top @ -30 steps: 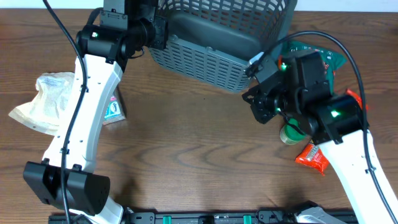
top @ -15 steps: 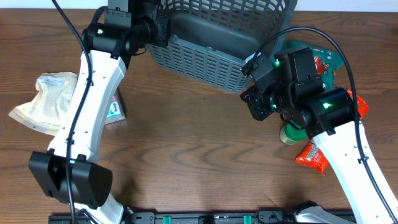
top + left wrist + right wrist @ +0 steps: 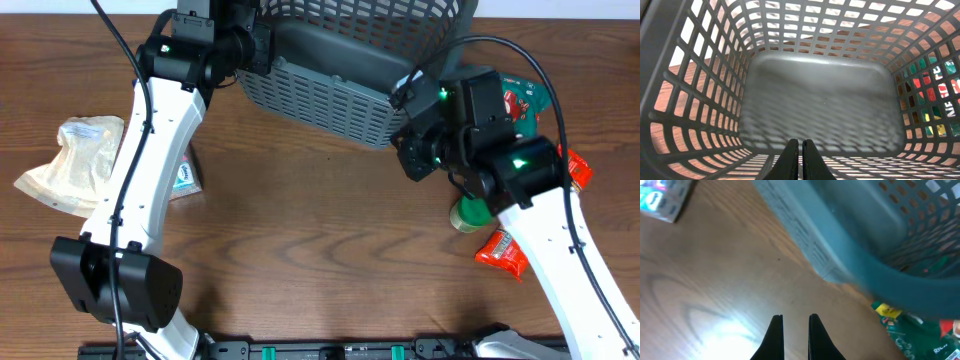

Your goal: Pack container

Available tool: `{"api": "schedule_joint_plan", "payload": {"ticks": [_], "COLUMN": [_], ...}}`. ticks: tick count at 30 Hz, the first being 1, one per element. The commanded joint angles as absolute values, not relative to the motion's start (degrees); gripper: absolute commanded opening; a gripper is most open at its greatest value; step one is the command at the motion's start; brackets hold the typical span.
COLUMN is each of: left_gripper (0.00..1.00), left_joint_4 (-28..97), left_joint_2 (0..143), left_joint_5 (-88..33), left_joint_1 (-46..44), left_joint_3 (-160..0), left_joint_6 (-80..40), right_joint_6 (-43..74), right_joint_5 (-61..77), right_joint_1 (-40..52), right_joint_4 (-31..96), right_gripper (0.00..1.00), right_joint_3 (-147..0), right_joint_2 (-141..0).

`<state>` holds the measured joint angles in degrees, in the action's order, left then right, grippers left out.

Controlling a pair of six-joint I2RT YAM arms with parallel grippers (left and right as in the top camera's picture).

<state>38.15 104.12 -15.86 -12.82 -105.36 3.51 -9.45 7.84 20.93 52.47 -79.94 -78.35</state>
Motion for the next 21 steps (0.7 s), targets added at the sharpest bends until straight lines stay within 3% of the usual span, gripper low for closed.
{"api": "schedule_joint_plan", "payload": {"ticks": [1,21], "left_gripper": [0.06,0.06], "left_joint_4": [38.9,41.1], "left_joint_2": [105.1,105.1], "left_joint_5": [-14.7,-14.7], "left_joint_1": [-12.8,-12.8], "left_joint_3": [-106.3,-106.3], "left_joint_6": [4.5,4.5], "right_joint_6": [-8.8,-8.5], "right_joint_5": [6.1,1.5], "right_joint_1": [21.4,20.3], "right_joint_4": [51.3,45.3], "right_gripper": [0.01,0.01], "right_joint_3": [-80.8,-80.8], "right_joint_2": [-80.2,-85.3]}}
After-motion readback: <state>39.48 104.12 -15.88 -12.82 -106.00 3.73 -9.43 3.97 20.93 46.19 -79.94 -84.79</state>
